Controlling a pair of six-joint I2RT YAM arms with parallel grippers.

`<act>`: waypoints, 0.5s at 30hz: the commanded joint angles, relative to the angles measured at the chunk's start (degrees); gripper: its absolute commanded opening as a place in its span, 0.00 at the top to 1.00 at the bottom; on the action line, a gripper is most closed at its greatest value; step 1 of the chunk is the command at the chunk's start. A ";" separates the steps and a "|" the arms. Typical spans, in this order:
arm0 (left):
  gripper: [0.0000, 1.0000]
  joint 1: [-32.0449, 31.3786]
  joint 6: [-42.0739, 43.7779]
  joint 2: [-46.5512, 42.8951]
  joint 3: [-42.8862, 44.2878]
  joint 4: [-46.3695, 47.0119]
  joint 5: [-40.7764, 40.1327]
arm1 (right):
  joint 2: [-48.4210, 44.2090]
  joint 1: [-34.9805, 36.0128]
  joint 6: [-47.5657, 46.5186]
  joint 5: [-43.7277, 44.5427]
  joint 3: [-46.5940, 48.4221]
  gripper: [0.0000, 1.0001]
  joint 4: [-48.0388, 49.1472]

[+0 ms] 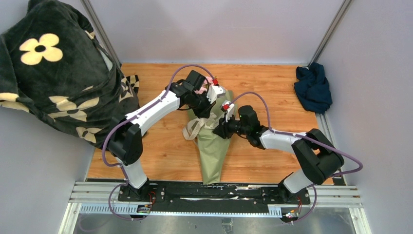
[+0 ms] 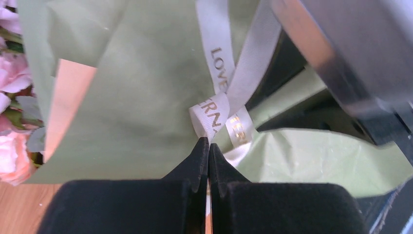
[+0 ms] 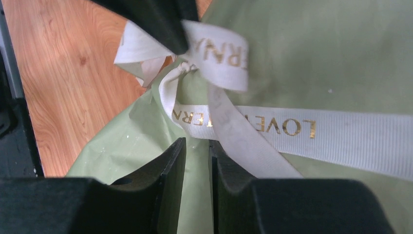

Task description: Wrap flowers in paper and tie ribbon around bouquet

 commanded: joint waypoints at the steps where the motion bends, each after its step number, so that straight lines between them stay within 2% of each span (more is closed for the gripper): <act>1: 1.00 1.04 -3.57 2.92 -0.15 6.07 -3.83 | 1.62 -0.69 -7.50 -5.64 3.38 0.69 -7.67; 8: 1.00 1.46 -5.65 6.53 1.03 8.48 -4.45 | -6.22 -0.63 -16.34 -15.21 -1.54 0.57 -8.48; 12: 1.00 1.46 -5.88 6.75 0.07 9.07 -3.98 | -9.32 -0.51 -20.96 -16.33 -4.72 0.54 -0.99; 15: 1.00 1.41 -5.85 6.79 -0.31 9.24 -3.80 | -9.43 -0.25 -24.39 -13.82 -5.52 0.50 5.45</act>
